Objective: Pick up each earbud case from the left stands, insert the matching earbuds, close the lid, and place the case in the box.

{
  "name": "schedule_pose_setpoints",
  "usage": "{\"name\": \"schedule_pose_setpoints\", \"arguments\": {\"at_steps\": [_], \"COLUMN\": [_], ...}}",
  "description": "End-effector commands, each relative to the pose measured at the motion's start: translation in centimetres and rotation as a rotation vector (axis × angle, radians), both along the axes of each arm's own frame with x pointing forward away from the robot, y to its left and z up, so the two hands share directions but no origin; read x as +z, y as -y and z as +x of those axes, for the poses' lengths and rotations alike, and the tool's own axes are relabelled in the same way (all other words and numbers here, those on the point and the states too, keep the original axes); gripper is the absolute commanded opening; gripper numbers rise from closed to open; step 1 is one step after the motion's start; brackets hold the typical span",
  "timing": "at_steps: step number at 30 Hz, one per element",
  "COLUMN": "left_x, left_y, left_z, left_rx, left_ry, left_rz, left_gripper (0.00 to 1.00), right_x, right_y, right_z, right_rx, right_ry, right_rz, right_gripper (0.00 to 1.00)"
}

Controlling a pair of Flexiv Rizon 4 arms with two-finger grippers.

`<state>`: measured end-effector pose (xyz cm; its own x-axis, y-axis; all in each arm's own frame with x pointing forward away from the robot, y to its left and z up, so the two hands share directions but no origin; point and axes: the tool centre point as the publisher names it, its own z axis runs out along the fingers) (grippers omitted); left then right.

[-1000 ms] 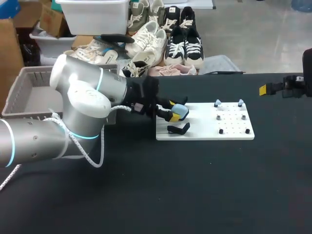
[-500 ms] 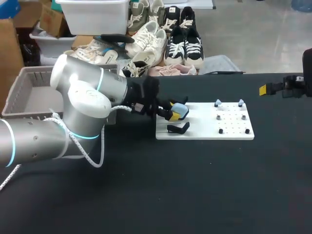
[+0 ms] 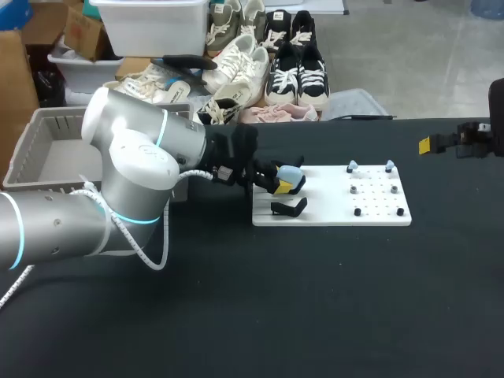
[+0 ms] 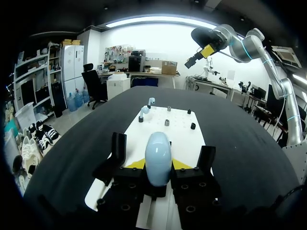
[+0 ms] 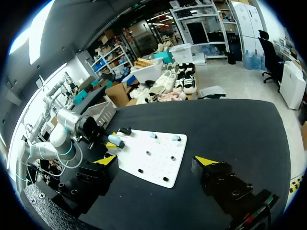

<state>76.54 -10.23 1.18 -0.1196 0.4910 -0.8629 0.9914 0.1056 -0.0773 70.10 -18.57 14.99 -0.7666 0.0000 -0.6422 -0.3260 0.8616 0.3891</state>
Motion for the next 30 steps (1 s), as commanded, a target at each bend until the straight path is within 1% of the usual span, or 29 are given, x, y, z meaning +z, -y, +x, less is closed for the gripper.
{"name": "schedule_pose_setpoints", "arguments": {"at_steps": [1,7,11,21,25,28,30], "left_x": [0.8,2.0,2.9,4.6,5.1,5.3,5.6], "left_y": [-0.2,-0.2,-0.3,0.4,0.8,1.3,1.8], "left_z": [-0.6,-0.8,-0.8,-2.3,-2.5,-2.4,-2.4], "left_rx": [0.002,0.005,0.017,0.027,0.034,0.030,0.024], "left_ry": [0.012,0.027,0.018,0.019,0.029,0.043,0.053], "left_rz": [-0.004,0.001,-0.003,0.015,0.010,0.009,0.009], "left_gripper": [0.00,0.00,0.00,0.00,0.00,0.00,0.00], "right_x": [0.0,0.0,0.0,0.0,0.0,-0.1,-0.3], "right_y": [0.1,0.1,0.1,0.1,0.1,-0.7,-1.7], "right_z": [0.0,0.0,0.0,0.0,0.0,0.2,0.2], "right_rx": [0.003,0.003,0.003,0.003,0.003,0.043,0.066], "right_ry": [0.000,0.000,0.000,0.000,0.000,0.021,0.016], "right_rz": [0.002,0.002,0.002,0.002,0.002,0.015,0.011], "right_gripper": [1.00,1.00,1.00,1.00,1.00,1.00,1.00]}}
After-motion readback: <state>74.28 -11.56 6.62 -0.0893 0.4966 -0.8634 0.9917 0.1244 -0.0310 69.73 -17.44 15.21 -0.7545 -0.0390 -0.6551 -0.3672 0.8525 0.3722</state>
